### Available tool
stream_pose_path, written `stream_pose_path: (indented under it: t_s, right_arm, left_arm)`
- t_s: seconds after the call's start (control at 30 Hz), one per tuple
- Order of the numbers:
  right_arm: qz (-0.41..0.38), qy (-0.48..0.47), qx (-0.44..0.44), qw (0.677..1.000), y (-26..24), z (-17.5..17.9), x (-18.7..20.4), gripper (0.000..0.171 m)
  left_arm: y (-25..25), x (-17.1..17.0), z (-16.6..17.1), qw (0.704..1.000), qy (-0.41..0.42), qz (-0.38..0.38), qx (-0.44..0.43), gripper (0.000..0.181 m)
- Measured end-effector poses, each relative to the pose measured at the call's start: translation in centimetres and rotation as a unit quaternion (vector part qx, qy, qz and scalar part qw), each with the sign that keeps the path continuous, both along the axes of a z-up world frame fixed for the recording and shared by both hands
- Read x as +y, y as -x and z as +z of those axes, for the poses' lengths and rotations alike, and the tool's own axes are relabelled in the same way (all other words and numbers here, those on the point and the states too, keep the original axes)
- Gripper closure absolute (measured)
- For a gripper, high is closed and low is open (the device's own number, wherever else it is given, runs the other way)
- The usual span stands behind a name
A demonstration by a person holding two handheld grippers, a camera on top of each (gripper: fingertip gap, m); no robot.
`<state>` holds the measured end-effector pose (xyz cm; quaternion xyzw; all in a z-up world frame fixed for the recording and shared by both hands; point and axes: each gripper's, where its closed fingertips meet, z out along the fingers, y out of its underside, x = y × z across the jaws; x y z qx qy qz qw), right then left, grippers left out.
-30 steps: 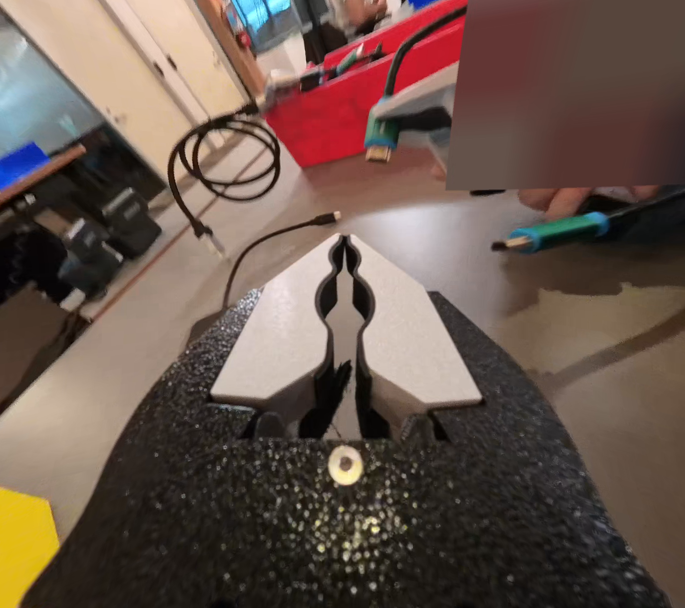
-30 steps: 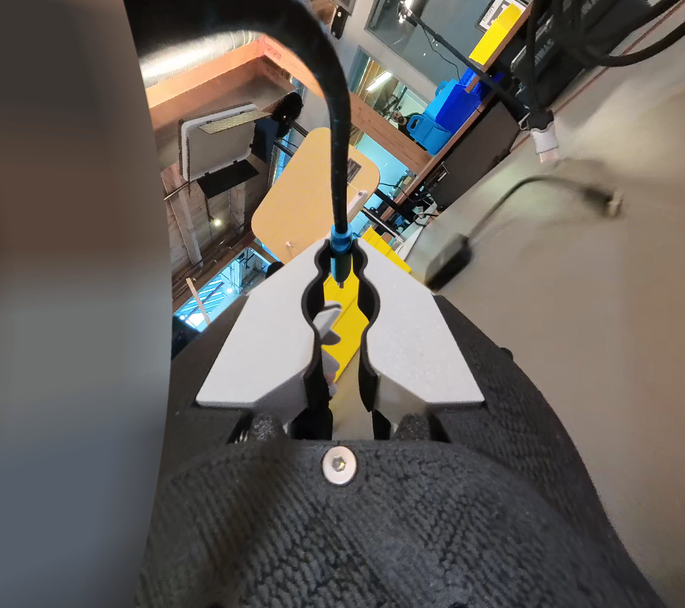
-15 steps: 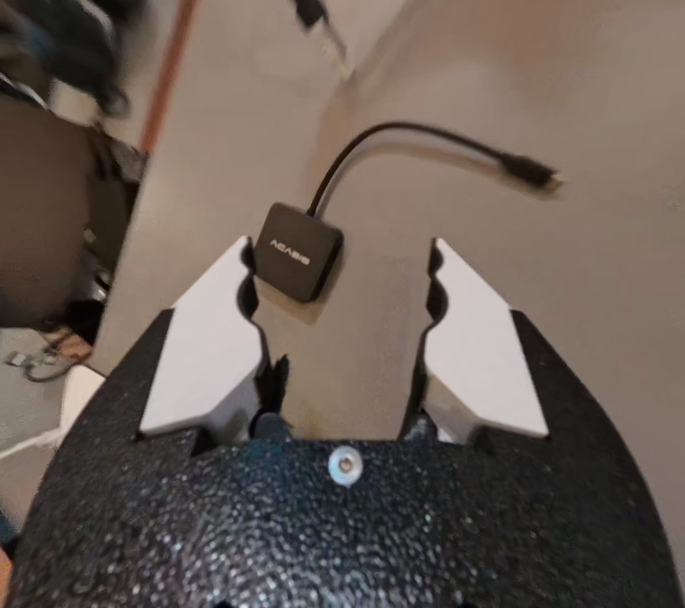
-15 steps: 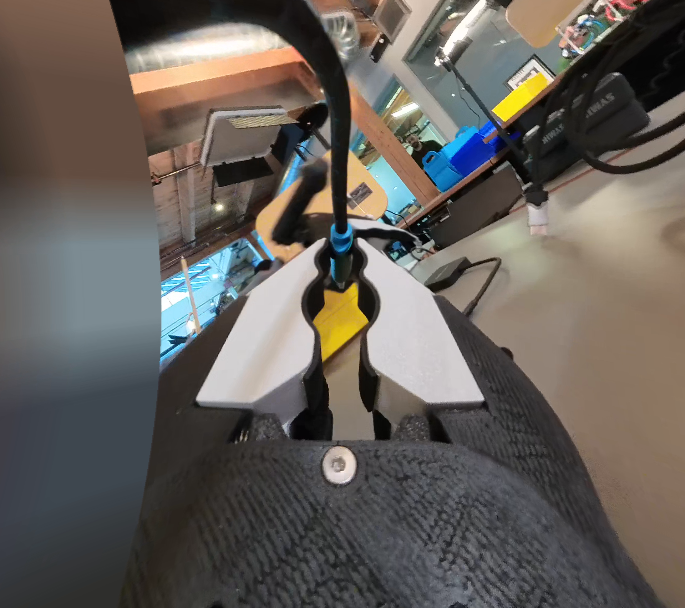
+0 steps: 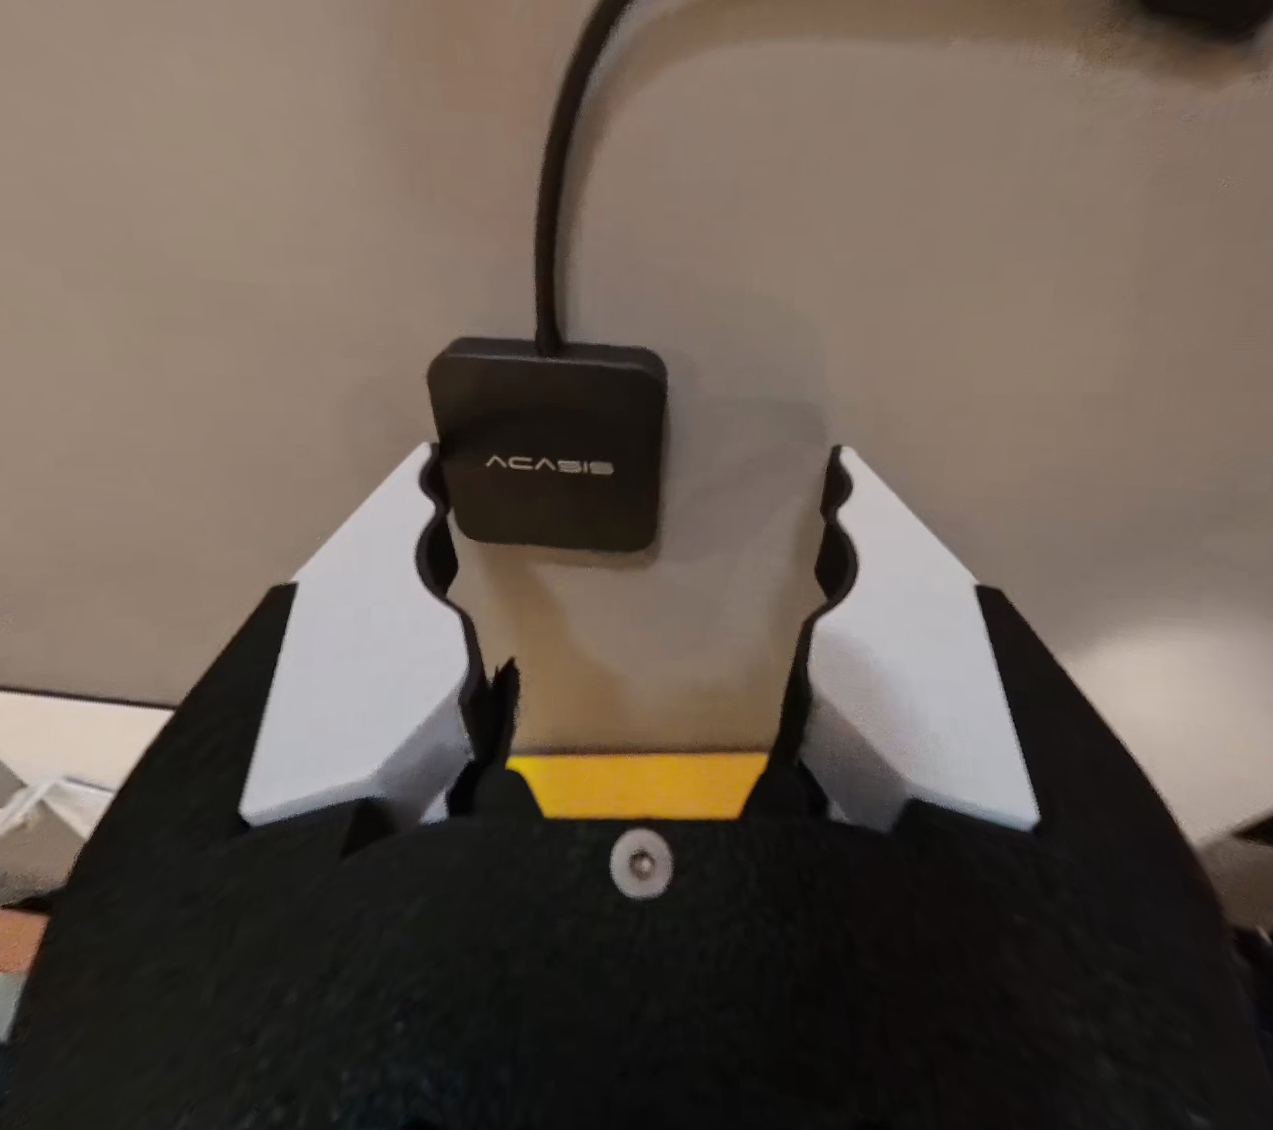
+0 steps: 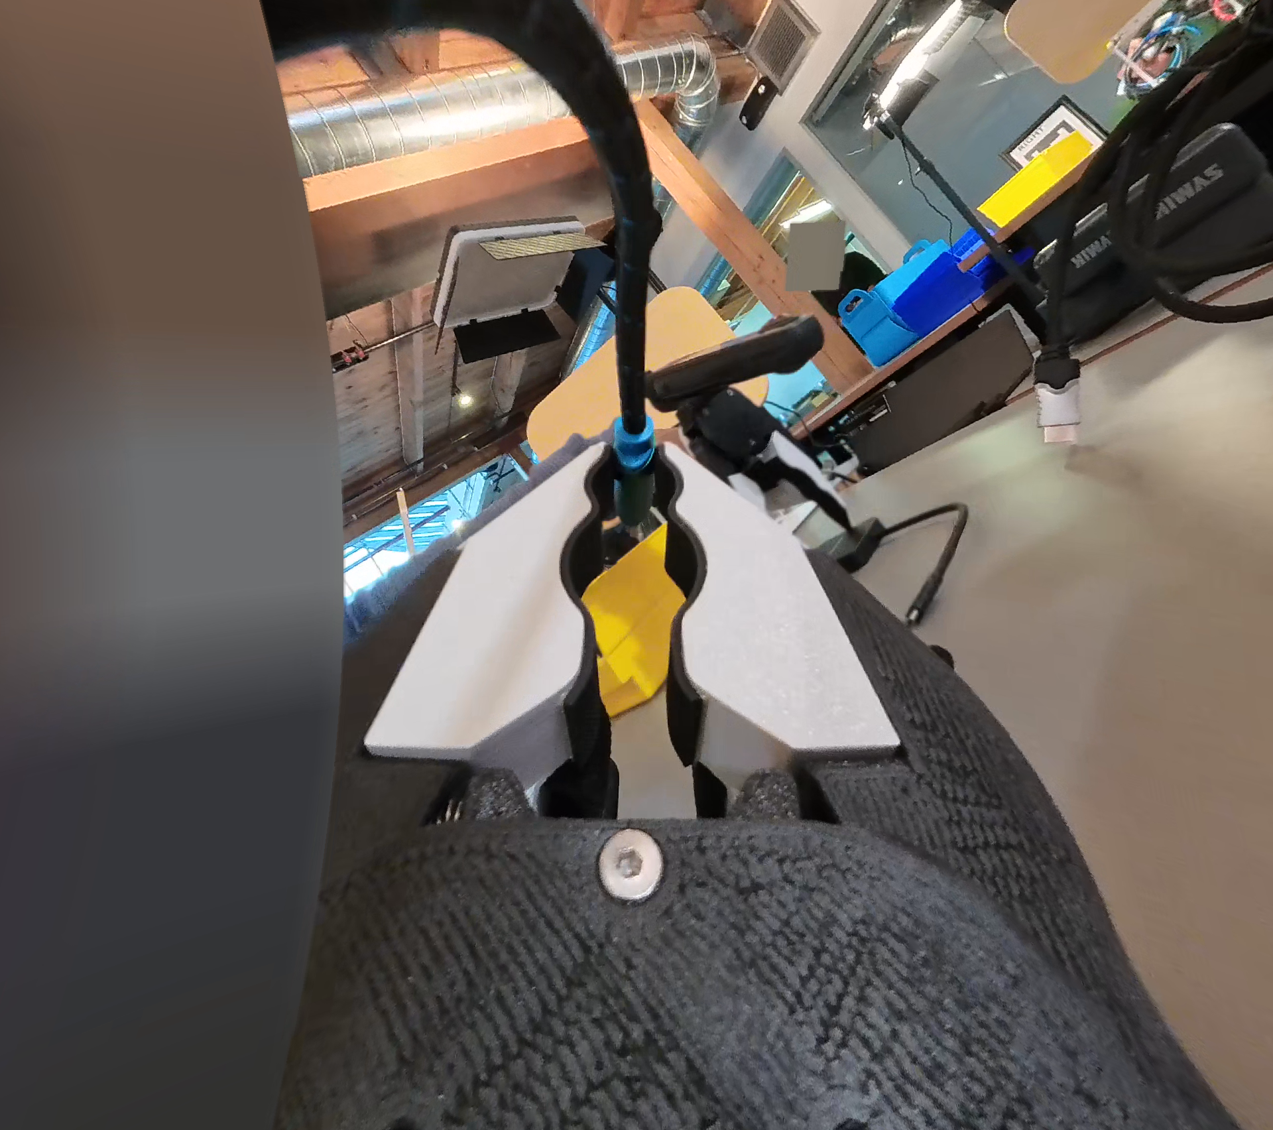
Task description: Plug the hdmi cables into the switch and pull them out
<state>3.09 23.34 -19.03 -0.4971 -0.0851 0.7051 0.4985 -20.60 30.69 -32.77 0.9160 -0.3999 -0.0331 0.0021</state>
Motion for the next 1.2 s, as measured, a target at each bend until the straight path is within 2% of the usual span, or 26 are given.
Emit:
stream_pose_path:
  t_s: [0.03, 0.1, 0.2, 0.3, 0.4, 0.57, 0.63, 0.7, 0.77, 0.9, 1.07, 1.2]
  right_arm:
    - [0.001, 0.001, 0.002, 1.0, -0.1, 0.0, 0.0, 0.162]
    - [0.001, 0.002, 0.006, 1.0, -0.2, 0.1, 0.0, 0.162]
    - [-0.001, 0.003, 0.012, 1.0, -0.5, 0.1, 0.1, 0.162]
    - [-0.006, 0.003, 0.015, 1.0, -0.8, 0.2, 0.2, 0.162]
    - [-0.015, -0.001, 0.014, 1.0, -1.4, 0.2, 0.4, 0.162]
    - [-0.028, -0.003, 0.017, 0.999, -2.4, 0.3, 0.7, 0.162]
    - [-0.029, -0.002, 0.018, 0.999, -2.6, 0.3, 0.8, 0.162]
    - [-0.026, 0.002, 0.016, 1.0, -2.6, 0.2, 0.9, 0.162]
    - [-0.019, 0.004, 0.015, 1.0, -2.4, 0.1, 0.9, 0.162]
    - [-0.007, 0.005, 0.011, 1.0, -2.0, 0.1, 0.9, 0.162]
    - [-0.002, 0.0, 0.009, 1.0, -1.8, 0.1, 0.6, 0.162]
    - [-0.002, -0.004, 0.006, 1.0, -1.8, 0.1, 0.5, 0.162]
  left_arm:
    - [-0.5, -1.3, 0.1, 1.0, 0.017, -0.002, -0.003, 0.075]
    - [-2.1, -4.3, 0.7, 0.998, 0.056, -0.005, -0.03, 0.081]
    - [-5.8, -8.7, 2.1, 0.984, 0.117, -0.036, -0.126, 0.103]
    - [-7.3, -6.4, 2.7, 0.985, 0.034, 0.001, -0.17, 0.105]
    - [-8.9, -5.8, 2.6, 0.976, 0.01, 0.03, -0.216, 0.106]
    - [-10.7, -7.8, 1.4, 0.961, 0.028, 0.079, -0.264, 0.106]
    - [-11.3, -9.3, 1.6, 0.952, 0.009, 0.084, -0.295, 0.098]
    - [-12.0, -11.0, 2.2, 0.941, -0.034, 0.048, -0.334, 0.085]
    - [-12.6, -12.7, 2.4, 0.935, -0.09, -0.029, -0.343, 0.078]
    - [-12.4, -13.8, 2.1, 0.926, -0.182, -0.124, -0.308, 0.084]
    - [-12.8, -15.1, 1.4, 0.91, -0.162, -0.205, -0.321, 0.089]
    - [-13.1, -14.9, 0.6, 0.902, -0.149, -0.219, -0.342, 0.095]
